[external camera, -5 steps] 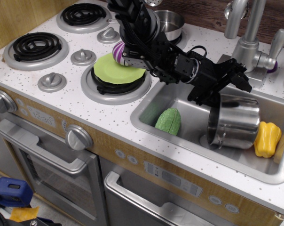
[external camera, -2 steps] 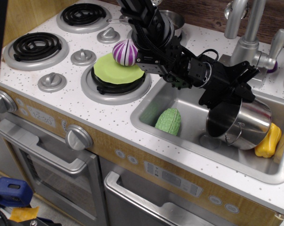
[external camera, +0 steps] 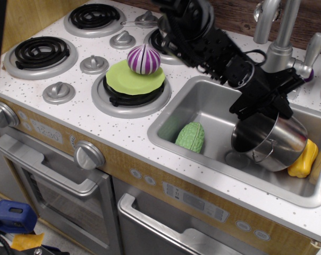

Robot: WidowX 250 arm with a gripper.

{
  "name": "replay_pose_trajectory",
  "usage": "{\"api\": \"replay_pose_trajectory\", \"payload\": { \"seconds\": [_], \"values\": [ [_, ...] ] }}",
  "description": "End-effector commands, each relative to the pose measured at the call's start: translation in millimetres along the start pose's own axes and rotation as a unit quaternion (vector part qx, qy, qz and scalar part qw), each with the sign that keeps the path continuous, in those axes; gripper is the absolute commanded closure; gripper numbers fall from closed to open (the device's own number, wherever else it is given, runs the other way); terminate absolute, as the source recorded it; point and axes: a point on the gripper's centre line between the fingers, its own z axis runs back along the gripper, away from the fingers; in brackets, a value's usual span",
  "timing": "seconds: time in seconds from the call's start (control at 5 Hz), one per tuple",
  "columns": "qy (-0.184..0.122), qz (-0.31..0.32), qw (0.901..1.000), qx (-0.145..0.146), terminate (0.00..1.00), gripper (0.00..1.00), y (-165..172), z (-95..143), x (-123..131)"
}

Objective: Flip pot upright in sink

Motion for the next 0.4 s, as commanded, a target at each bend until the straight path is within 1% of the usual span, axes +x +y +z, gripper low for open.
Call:
{"api": "replay_pose_trajectory", "payload": {
  "seconds": [0.0, 0.2],
  "values": [
    [-0.012, -0.055, 0.9974, 0.045, 0.00, 1.00, -19.5, 25.0, 12.6],
    [-0.009, -0.083, 0.9911, 0.103, 1.00, 1.00, -14.2, 29.8, 15.1]
  ]
}}
